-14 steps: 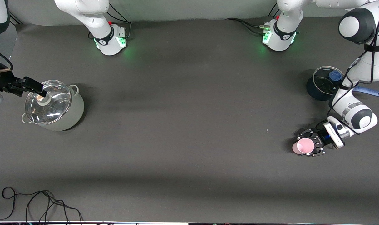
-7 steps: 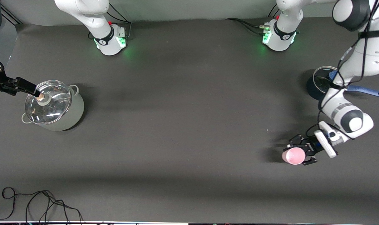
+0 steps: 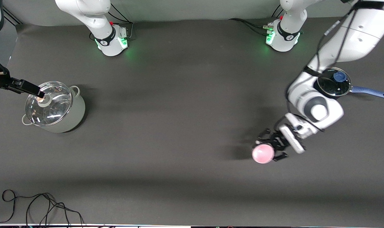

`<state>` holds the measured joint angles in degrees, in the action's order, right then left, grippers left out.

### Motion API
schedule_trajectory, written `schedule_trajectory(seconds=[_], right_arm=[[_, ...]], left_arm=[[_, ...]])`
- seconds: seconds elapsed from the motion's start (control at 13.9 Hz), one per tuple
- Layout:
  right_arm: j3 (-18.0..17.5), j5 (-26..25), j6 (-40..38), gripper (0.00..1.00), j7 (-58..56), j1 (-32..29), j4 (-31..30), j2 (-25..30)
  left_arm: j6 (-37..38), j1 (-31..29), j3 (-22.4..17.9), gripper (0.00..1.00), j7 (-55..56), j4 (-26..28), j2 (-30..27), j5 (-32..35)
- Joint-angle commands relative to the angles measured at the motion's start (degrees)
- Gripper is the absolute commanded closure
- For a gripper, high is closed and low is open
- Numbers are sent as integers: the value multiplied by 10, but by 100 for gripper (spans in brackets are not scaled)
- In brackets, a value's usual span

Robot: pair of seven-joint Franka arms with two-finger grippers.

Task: Transfer pink cup from left to right arm
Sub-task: 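Carry the cup with the left gripper while the right gripper approaches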

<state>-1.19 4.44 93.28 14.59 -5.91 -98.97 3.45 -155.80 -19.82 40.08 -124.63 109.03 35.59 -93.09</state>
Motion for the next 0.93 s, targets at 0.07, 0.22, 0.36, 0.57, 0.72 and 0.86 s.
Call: schedule_trajectory(seconds=[0.07, 0.22, 0.36, 0.57, 0.72, 0.86], right_arm=[[-6, 25, -40, 1, 195, 68, 89, -51], [-7, 28, -78, 1, 340, 116, 168, -102], [-7, 63, -92, 1, 460, 155, 227, -142], [-7, 150, -91, 1, 624, 179, 248, -162], [-7, 195, -86, 1, 670, 193, 260, -173], [-7, 198, -85, 0, 674, 229, 278, -187]], left_arm=[[-115, 0, 113, 49, 10, 13, -17, -58], [-178, 21, 156, 49, 11, 1, -18, -72], [-247, 47, 196, 49, 48, -21, -22, -71], [-320, 79, 245, 49, 69, -44, -26, -71], [-350, 95, 269, 50, 100, -64, -36, -69], [-369, 130, 268, 50, 120, -72, -59, -69]])
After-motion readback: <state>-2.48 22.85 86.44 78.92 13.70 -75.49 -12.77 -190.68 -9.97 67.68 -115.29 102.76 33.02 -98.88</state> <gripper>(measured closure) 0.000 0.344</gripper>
